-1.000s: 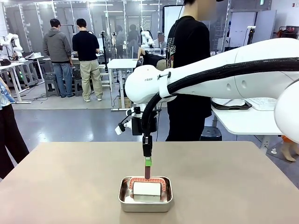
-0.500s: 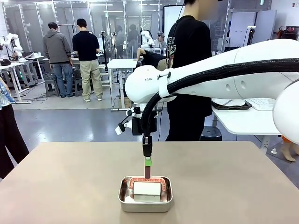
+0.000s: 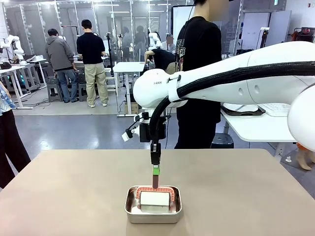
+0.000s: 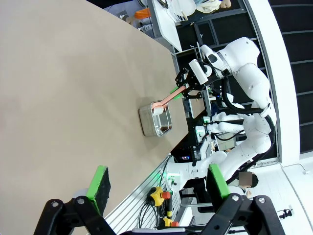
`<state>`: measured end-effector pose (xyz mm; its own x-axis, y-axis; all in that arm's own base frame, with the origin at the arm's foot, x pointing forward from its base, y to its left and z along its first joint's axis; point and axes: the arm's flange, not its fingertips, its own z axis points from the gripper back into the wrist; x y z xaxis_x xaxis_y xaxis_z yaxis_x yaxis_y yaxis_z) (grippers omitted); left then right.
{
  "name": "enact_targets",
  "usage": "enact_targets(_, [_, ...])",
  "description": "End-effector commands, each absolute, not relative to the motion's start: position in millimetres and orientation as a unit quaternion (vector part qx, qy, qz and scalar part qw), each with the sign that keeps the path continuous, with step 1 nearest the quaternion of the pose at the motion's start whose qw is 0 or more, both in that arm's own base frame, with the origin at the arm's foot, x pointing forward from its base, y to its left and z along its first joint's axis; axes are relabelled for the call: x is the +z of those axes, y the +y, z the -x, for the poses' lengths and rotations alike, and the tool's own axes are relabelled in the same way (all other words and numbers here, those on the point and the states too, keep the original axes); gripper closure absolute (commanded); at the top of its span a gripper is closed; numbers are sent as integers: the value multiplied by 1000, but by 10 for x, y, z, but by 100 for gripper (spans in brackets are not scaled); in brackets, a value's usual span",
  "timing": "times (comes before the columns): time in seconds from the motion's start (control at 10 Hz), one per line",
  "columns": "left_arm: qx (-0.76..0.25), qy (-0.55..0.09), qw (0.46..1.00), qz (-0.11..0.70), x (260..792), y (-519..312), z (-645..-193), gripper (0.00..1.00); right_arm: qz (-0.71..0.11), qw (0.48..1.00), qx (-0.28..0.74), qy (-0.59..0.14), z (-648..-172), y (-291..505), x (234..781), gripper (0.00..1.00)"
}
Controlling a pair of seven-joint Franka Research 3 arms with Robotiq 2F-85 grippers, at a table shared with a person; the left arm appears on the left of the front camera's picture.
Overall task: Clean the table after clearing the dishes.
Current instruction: When the right (or left) Handle tray is removed, use the right hand (or left hand) to clean the right (or left) side of the table with the Lint Roller.
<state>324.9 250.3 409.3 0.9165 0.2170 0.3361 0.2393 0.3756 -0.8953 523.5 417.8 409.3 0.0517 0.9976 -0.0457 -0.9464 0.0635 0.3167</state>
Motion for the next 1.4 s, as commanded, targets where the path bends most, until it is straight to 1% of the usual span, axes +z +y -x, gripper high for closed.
enact_targets(0.0, [0, -201, 806, 556, 4134, 2509, -3217, 0, -94, 716, 680, 126, -5220, 4199, 4100, 100])
enact_targets(0.2, [0, -201, 806, 556, 4134, 2509, -3217, 0, -94, 716, 680, 126, -5220, 4199, 4100, 100])
enact_targets(0.3, [0, -201, 806, 556, 4134, 2509, -3217, 0, -101, 718, 677, 127, -5234, 4179, 4093, 79])
enact_targets(0.5, [0, -201, 806, 556, 4134, 2509, -3217, 0, -16, 755, 640, 145, -5110, 4194, 4351, 79])
enact_targets(0.6, [0, -201, 806, 556, 4134, 2509, -3217, 0, -22, 781, 610, 131, -5072, 4192, 4556, 79])
enact_targets(0.7, [0, -201, 806, 556, 4134, 2509, -3217, 0, 20, 814, 572, 100, -5056, 4145, 4730, 79])
enact_targets(0.9, [0, -201, 806, 556, 4134, 2509, -3217, 0, 22, 854, 517, 53, -4995, 3991, 5140, 79])
enact_targets(1.1, [0, -201, 806, 556, 4134, 2509, -3217, 0, 48, 920, 389, 22, -4979, 3613, 5503, 79])
enact_targets(1.2, [0, -201, 806, 556, 4134, 2509, -3217, 0, 49, 946, 321, 16, -4991, 3360, 5590, 79])
enact_targets(1.3, [0, -201, 806, 556, 4134, 2509, -3217, 0, 68, 969, 239, -3, -5025, 3101, 5585, 79])
